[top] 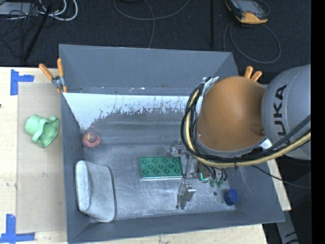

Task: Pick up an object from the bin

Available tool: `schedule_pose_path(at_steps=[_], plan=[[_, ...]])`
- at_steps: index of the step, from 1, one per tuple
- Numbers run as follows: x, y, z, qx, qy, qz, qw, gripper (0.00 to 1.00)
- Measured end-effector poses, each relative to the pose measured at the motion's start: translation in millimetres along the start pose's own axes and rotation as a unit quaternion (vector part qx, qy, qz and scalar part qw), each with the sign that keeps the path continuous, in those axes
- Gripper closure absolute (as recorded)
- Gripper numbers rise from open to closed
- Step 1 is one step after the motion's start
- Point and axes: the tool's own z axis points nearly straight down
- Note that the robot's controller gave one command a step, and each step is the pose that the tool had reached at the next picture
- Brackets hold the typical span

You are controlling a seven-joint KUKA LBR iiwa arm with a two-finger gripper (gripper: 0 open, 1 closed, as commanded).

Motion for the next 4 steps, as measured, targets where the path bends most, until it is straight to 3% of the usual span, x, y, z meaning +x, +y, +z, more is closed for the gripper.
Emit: schedule_pose_path(at_steps=[1, 2, 3, 4], plan=[[-61.8, -44, 92, 0.0, -0.0023, 0.005, 1.0, 0.0], [-97.4, -49, 158, -0.001, -0.0067, 0.038, 0.9993, 0.0], [-99.4, -49, 150, -0.002, -0.0103, 0.039, 0.9992, 1.0], [-91.6, -38, 17, 0.0, -0.0091, -0.045, 0.999, 1.0]])
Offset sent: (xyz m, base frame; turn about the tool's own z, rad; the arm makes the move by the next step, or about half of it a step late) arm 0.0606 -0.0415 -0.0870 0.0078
